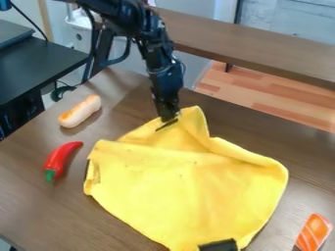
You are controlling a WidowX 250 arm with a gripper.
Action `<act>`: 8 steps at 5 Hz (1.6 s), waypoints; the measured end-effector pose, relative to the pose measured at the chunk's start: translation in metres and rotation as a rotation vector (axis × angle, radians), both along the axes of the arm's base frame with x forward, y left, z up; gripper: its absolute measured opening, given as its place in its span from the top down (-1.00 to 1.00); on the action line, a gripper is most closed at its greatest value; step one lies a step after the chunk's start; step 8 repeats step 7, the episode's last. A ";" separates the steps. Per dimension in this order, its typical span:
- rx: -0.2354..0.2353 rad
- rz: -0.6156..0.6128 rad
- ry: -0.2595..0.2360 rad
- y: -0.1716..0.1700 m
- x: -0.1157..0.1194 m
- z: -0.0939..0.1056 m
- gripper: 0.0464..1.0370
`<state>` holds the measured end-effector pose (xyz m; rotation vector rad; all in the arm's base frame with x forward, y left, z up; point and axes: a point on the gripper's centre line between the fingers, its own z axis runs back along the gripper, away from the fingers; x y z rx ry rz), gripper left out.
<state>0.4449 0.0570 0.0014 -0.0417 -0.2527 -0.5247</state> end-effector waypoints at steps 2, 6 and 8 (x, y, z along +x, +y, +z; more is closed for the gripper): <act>0.069 -0.048 -0.039 0.007 0.008 0.005 0.94; 0.329 -0.439 -0.283 -0.029 0.005 0.041 -0.90; 0.339 -0.458 -0.337 -0.043 -0.021 0.065 -0.93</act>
